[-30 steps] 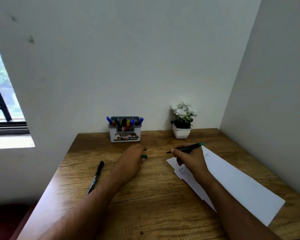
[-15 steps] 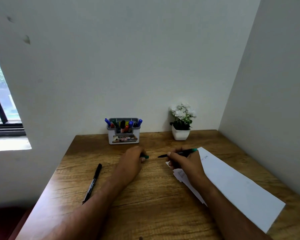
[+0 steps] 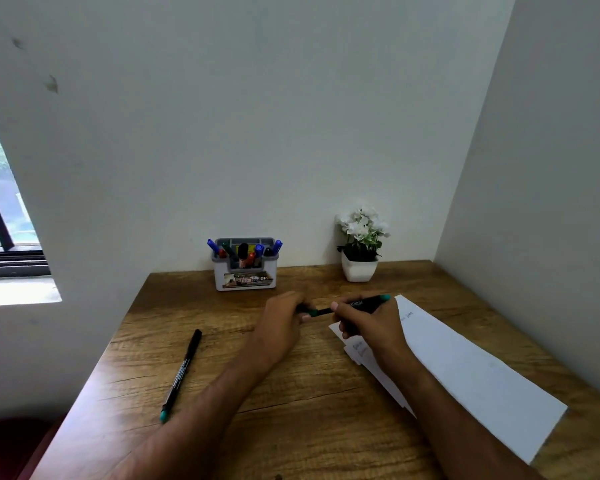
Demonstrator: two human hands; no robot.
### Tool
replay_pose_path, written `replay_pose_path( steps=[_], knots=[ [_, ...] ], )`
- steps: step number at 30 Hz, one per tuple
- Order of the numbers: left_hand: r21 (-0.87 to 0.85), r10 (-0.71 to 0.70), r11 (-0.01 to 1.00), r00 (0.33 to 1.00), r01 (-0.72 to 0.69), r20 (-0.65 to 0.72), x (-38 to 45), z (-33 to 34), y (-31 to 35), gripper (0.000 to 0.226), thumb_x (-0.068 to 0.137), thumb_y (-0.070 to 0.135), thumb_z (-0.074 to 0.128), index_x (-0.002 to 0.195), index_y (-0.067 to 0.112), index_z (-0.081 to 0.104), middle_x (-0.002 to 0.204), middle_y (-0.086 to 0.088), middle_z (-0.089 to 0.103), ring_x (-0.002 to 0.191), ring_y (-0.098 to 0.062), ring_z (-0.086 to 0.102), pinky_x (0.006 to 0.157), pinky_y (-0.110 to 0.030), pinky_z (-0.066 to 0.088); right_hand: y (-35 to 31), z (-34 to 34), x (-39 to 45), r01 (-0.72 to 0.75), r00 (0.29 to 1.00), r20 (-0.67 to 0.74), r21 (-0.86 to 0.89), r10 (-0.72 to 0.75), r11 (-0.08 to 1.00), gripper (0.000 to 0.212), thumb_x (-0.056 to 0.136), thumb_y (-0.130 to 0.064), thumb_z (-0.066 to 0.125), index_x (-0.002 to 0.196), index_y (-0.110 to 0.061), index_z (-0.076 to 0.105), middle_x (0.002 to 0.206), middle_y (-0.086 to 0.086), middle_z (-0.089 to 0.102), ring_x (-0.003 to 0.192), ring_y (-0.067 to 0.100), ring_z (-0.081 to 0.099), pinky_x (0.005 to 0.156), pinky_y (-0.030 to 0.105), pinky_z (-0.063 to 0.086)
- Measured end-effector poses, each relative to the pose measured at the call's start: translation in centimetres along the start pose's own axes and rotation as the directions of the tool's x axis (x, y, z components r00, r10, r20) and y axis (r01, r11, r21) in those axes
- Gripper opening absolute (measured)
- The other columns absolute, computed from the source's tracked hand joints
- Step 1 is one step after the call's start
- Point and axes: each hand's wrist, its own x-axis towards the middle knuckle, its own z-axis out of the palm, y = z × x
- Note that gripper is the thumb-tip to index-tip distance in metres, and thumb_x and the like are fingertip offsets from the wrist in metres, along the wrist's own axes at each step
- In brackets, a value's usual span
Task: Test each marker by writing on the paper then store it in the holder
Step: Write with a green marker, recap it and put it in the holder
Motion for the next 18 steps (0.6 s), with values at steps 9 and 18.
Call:
replay_pose_path(
  steps=[9, 18],
  knots=[
    [-0.180, -0.046, 0.982, 0.999, 0.050, 0.027, -0.4, 0.6, 1.8, 0.030, 0.092, -0.003, 0.054, 0.091, 0.026, 0.059, 0.084, 0.006, 0.067, 0.072, 0.002, 0.063, 0.062, -0.013, 0.050, 0.1, 0.1, 0.6, 0.017, 0.999, 0.038, -0.007, -0.017, 1.000, 0.009, 0.082, -0.006, 0.080, 0.083, 0.000, 0.075, 0.060, 0.008, 0.066, 0.049, 0.018, 0.055, 0.049, 0.029, 0.045],
    [-0.172, -0.063, 0.983, 0.998, 0.063, 0.006, 0.0, 0.3, 1.8, 0.042, 0.081, -0.010, 0.064, 0.078, 0.032, 0.063, 0.082, 0.013, 0.066, 0.078, 0.001, 0.066, 0.067, -0.013, 0.053, 0.6, 0.9, 0.8, 0.006, 0.994, 0.107, -0.020, -0.003, 1.000, 0.011, 0.083, -0.005, 0.079, 0.086, 0.001, 0.070, 0.064, 0.006, 0.067, 0.056, 0.016, 0.061, 0.050, 0.026, 0.049]
  ],
)
